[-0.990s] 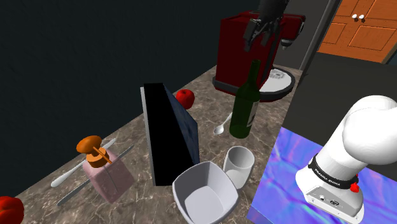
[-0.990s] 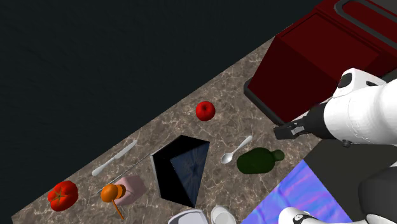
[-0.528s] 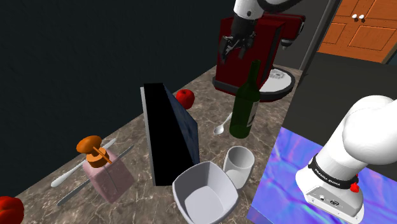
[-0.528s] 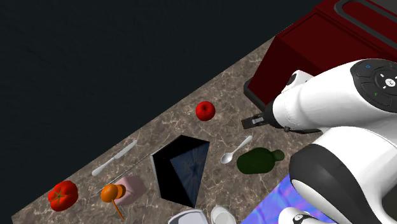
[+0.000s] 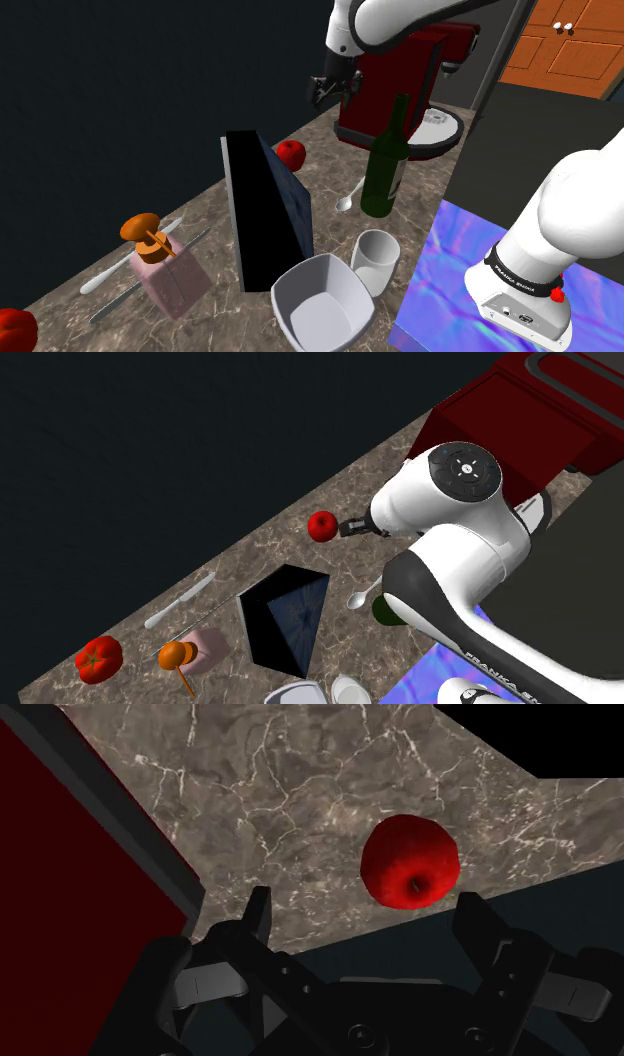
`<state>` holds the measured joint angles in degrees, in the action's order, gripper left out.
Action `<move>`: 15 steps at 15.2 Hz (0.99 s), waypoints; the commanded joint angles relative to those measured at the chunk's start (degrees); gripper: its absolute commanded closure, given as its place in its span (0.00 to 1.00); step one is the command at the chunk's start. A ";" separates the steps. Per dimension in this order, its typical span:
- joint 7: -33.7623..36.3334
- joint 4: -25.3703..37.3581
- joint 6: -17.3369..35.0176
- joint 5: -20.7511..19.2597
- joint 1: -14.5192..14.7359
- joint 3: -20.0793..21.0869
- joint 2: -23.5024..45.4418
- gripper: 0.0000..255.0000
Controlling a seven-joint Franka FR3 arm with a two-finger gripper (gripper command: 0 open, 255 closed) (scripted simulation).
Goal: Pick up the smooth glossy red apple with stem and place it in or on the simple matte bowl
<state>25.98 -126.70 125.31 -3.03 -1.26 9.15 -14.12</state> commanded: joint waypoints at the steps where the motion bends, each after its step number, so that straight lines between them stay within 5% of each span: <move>1: 2.47 2.35 2.62 -0.71 -0.07 0.92 4.86 0.00; 9: 11.06 14.40 7.94 -4.64 0.86 2.35 22.14 0.00; 15: 11.81 13.80 11.54 -5.80 1.01 1.96 25.24 0.00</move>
<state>37.73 -112.67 136.11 -8.65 -0.21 11.20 10.62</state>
